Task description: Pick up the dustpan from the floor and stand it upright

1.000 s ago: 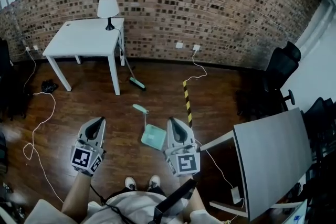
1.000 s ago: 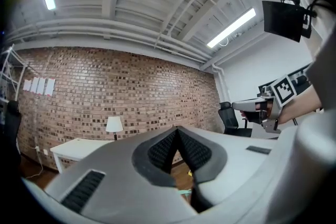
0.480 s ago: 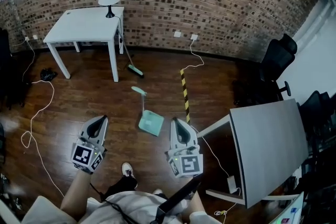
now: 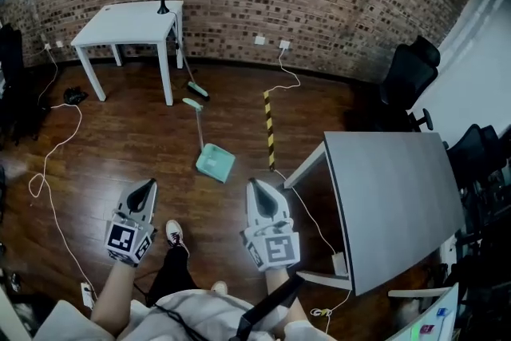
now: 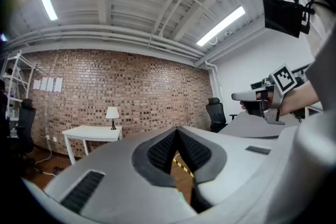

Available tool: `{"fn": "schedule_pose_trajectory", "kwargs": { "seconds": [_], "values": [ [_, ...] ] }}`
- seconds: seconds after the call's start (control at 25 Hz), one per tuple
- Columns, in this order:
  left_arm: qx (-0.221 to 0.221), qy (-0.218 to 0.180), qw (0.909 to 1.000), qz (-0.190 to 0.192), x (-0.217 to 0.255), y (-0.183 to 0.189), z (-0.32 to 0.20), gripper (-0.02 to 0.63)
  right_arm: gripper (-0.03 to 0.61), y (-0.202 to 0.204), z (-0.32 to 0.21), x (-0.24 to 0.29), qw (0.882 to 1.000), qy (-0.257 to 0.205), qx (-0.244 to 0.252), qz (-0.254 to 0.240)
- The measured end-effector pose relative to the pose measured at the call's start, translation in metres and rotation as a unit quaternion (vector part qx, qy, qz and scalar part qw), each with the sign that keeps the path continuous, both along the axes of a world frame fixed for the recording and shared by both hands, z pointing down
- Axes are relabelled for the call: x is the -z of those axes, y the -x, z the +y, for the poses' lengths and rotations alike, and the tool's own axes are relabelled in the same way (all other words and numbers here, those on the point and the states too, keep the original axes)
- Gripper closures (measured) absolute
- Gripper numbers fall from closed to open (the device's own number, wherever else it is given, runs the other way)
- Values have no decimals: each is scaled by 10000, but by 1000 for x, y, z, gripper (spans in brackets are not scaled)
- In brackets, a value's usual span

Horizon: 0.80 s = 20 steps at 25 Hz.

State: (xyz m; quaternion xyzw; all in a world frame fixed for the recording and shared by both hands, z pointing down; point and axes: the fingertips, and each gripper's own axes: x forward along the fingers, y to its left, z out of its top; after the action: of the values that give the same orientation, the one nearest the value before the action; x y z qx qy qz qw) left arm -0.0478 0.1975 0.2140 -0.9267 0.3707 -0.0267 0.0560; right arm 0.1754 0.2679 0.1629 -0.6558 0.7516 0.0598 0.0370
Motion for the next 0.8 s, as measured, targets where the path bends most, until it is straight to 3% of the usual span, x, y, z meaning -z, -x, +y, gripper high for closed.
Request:
{"fn": "schedule_pose_trajectory", "kwargs": {
  "seconds": [0.24,0.52,0.8],
  "values": [
    [-137,-12,9998,-166,-1,-27,77,612,594,-16,70,-6,9999,51,20,-122],
    [66,-137,9997,-185,15,-8,87,612,594,-24,96,-2,9994,-31,-187,-305],
    [62,-221,9995,-219,25,17,96,611,594,8,98,8,9998,-66,-69,-176]
  ]
}}
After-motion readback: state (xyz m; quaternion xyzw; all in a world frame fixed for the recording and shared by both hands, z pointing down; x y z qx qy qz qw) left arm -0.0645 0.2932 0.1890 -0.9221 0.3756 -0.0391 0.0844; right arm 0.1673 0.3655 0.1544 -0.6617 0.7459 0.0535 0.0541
